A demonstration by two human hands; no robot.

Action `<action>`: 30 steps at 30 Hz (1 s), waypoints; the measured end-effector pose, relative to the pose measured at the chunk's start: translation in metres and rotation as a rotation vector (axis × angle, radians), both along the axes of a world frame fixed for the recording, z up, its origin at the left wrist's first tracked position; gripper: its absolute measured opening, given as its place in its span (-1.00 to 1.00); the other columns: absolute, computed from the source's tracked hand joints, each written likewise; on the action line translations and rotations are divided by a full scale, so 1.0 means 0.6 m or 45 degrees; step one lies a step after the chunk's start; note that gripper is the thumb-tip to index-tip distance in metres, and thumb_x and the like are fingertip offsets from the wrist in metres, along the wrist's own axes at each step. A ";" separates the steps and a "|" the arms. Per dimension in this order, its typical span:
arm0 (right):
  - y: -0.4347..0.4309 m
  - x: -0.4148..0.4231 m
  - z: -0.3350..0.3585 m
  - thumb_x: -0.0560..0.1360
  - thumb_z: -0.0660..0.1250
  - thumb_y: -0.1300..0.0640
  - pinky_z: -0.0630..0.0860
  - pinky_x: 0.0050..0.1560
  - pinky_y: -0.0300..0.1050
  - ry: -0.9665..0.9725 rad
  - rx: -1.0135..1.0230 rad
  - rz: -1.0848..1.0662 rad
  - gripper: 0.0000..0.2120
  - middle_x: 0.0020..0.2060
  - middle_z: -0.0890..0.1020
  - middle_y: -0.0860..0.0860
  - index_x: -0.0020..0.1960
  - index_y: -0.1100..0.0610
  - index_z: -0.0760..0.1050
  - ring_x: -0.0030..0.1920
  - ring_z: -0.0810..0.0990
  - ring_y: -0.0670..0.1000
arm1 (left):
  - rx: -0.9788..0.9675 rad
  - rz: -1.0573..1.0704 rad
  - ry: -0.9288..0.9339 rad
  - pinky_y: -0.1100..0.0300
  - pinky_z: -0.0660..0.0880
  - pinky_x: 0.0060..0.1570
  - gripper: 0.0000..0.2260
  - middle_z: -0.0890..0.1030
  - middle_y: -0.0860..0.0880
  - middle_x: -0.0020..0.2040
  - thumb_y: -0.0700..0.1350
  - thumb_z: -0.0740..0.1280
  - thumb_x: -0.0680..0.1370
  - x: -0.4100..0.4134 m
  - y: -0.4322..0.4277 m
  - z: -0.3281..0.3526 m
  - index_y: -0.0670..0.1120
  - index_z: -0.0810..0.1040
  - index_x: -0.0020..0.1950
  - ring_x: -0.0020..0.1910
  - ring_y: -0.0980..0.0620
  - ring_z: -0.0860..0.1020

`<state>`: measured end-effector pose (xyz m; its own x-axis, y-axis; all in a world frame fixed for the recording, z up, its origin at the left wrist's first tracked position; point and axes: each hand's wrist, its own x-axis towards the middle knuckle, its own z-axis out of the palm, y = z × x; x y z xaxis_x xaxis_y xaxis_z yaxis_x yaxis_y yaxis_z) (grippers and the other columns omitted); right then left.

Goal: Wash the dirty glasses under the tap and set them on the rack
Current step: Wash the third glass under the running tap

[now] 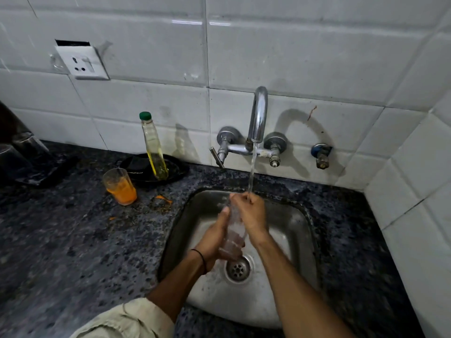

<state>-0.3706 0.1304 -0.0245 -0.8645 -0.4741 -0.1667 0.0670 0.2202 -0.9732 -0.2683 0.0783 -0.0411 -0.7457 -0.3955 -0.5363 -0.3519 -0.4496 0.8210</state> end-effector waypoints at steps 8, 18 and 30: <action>0.029 0.030 -0.053 0.45 0.31 -0.33 0.60 -0.13 0.02 -0.312 -0.193 -0.370 -0.48 -0.18 0.68 0.04 -0.02 0.14 0.59 -0.15 0.67 0.06 | -0.970 -0.209 -0.019 0.02 0.43 0.30 -0.48 0.45 0.00 0.44 0.28 -0.05 0.63 -0.014 0.041 0.001 0.15 0.19 0.55 0.38 -0.05 0.46; 0.045 0.035 -0.020 0.53 0.31 -0.25 0.51 -0.20 -0.22 -0.120 -0.119 -0.294 -0.56 -0.01 0.61 -0.02 0.23 0.04 0.37 -0.06 0.64 -0.04 | -1.006 -0.086 -0.032 -0.12 0.55 0.09 -0.45 0.66 0.00 0.06 0.45 -0.16 0.52 -0.028 0.042 0.006 0.30 0.36 0.35 0.01 -0.01 0.62; 0.046 0.025 0.017 0.54 0.34 -0.16 0.41 -0.07 -0.28 0.716 0.347 0.299 -0.75 0.01 0.47 -0.03 -0.02 0.02 0.48 -0.01 0.46 -0.06 | 0.814 0.065 0.263 0.18 0.55 -0.28 -0.57 0.62 -0.12 -0.13 0.23 0.31 0.48 -0.018 0.021 -0.017 -0.14 0.64 -0.06 -0.22 -0.03 0.60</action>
<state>-0.3558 0.1582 -0.0145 -0.7336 -0.6652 0.1390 -0.5144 0.4099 -0.7533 -0.2789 0.0912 -0.0510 -0.8470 -0.0849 -0.5248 -0.1818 -0.8814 0.4360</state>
